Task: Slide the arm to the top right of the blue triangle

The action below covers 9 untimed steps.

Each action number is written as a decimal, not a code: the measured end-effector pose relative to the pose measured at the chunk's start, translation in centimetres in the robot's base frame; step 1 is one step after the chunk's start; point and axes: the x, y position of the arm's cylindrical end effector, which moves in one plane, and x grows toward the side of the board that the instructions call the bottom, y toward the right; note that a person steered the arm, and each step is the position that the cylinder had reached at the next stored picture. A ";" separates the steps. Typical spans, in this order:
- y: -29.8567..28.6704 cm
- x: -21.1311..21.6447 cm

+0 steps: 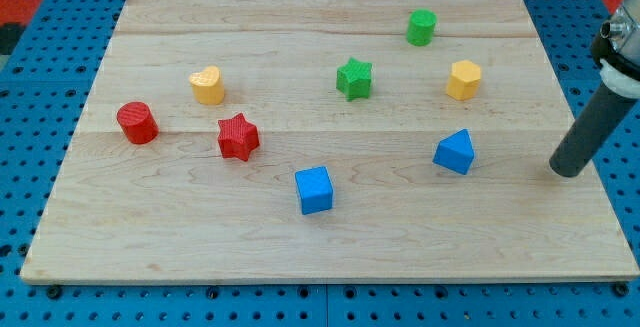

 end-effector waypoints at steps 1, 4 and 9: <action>0.0 -2.6; -0.3 -5.8; -9.0 -5.9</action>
